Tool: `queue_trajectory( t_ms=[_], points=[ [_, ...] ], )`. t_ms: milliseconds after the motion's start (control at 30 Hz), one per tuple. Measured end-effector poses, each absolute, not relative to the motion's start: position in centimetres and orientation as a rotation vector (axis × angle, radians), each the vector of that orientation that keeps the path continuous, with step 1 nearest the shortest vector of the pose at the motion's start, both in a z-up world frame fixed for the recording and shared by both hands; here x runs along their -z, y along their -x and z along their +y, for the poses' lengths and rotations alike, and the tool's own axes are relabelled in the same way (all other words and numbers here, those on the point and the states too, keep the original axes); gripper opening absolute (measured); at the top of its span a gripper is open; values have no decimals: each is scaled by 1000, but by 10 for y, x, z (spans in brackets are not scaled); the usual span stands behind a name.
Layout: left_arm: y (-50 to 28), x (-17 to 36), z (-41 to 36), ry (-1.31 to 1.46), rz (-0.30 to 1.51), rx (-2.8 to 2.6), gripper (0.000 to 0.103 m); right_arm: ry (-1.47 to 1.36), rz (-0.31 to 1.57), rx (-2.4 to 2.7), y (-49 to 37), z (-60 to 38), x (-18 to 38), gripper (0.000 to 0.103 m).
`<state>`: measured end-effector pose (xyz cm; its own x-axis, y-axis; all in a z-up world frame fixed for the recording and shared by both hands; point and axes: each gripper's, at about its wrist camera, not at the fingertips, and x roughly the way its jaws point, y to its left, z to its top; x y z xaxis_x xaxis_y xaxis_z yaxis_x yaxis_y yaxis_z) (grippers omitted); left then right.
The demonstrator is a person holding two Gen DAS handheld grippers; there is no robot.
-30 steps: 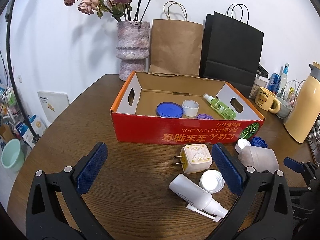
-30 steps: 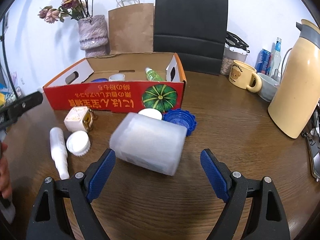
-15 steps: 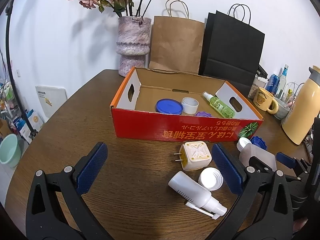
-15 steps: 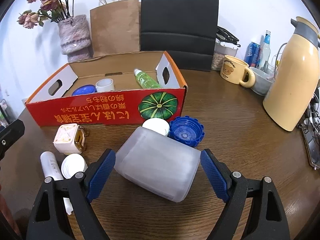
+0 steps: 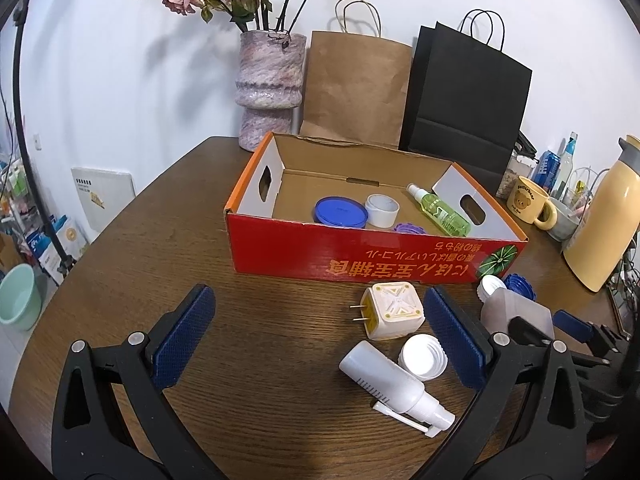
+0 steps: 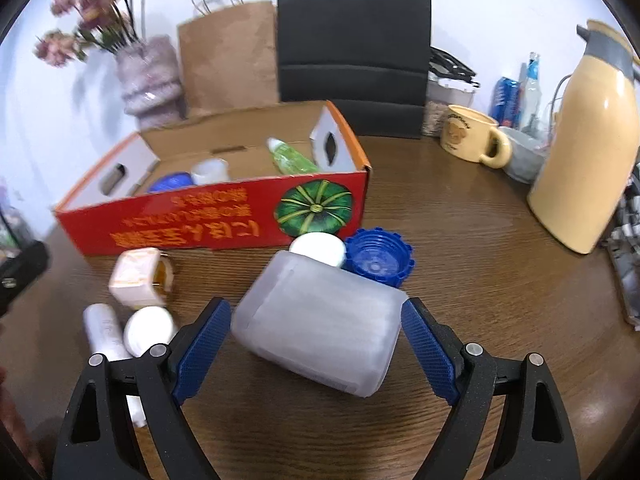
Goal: Organize rigid objects
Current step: 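Move the right gripper to the frosted plastic container and close on it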
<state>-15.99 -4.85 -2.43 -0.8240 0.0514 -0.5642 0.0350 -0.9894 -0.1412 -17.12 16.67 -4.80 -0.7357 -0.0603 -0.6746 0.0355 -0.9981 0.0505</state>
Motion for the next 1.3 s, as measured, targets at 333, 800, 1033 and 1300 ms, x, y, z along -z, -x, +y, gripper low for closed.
queue_trajectory(
  t_ms=[333, 800, 1033, 1300],
  points=[
    [156, 22, -48, 914, -218, -2983, 103, -1061, 14, 2874, 152, 175, 43, 91],
    [155, 22, -48, 917, -222, -2975, 103, -1102, 13, 2986, 167, 159, 48, 103],
    [157, 26, -47, 958, -226, -2968, 103, -1223, 3, 3002, 191, 153, 67, 103],
    [156, 26, -48, 971, -231, -2969, 103, -1347, -105, 2986, 201, 165, 76, 103]
  ],
)
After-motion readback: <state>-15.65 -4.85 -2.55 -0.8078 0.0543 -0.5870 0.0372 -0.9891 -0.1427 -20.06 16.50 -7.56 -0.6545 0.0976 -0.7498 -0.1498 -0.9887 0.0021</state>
